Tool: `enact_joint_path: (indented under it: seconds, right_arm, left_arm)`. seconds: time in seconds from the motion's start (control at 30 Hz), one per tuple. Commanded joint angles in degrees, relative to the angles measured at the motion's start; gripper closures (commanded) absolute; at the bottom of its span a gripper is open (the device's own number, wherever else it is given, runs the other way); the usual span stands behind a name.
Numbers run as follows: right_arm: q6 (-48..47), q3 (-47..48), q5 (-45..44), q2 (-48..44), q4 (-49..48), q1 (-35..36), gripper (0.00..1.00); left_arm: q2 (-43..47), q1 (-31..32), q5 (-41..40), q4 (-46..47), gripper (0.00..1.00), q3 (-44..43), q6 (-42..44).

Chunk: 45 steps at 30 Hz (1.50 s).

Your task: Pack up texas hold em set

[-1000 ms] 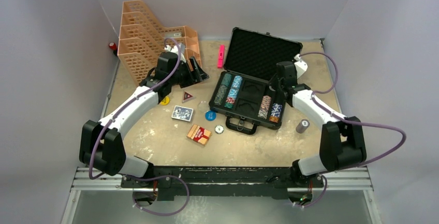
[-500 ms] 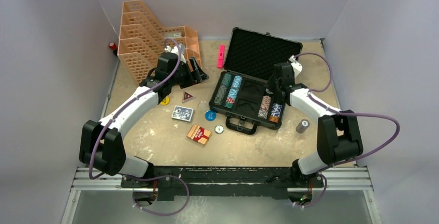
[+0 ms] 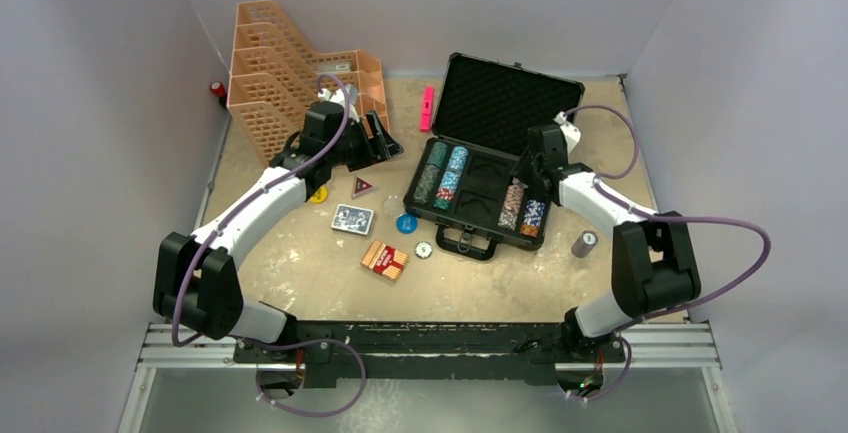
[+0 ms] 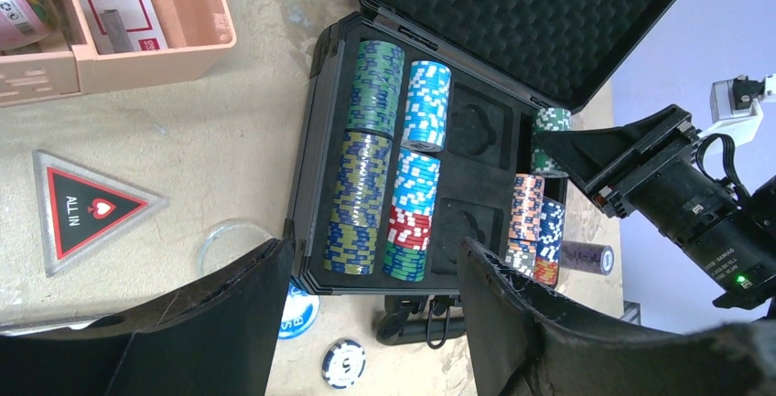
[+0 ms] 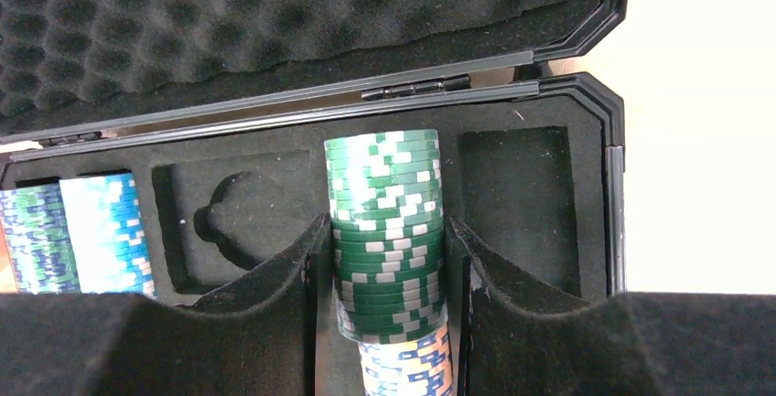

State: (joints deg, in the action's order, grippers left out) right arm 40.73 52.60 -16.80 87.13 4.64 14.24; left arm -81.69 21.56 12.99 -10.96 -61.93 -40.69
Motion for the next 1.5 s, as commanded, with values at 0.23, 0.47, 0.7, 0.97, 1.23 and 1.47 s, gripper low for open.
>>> enact_joint_path:
  seconds: [0.23, 0.47, 0.7, 0.97, 1.23, 1.47]
  right_arm:
    - [-0.82, 2.35, 0.93, 4.01, 3.02, 0.26, 0.94]
    - [-1.24, 5.51, 1.20, 3.40, 5.92, 0.26, 0.91]
    - [-3.52, 8.35, 2.06, 3.61, 9.86, 0.26, 0.67]
    - [-5.71, 11.88, 0.28, 6.69, 10.73, 0.26, 0.57]
    - [-6.19, 11.41, 1.10, 5.03, 9.65, 0.26, 0.38]
    - [-5.25, 9.43, -1.86, 1.02, 9.17, 0.26, 0.38]
  left_arm:
    - [1.36, 0.23, -1.32, 1.12, 0.35, 0.31, 2.18]
    - [1.14, 0.23, -2.04, 0.41, 0.35, -0.01, 2.61]
    - [1.06, 0.18, -2.37, 0.16, 0.35, -0.03, 2.72]
    - [1.31, 0.17, -2.36, 0.24, 0.35, 0.01, 2.73]
    - [1.08, 0.18, -2.44, 0.15, 0.35, -0.10, 2.80]
    - [1.52, 0.18, -1.88, 0.42, 0.35, -0.16, 3.07]
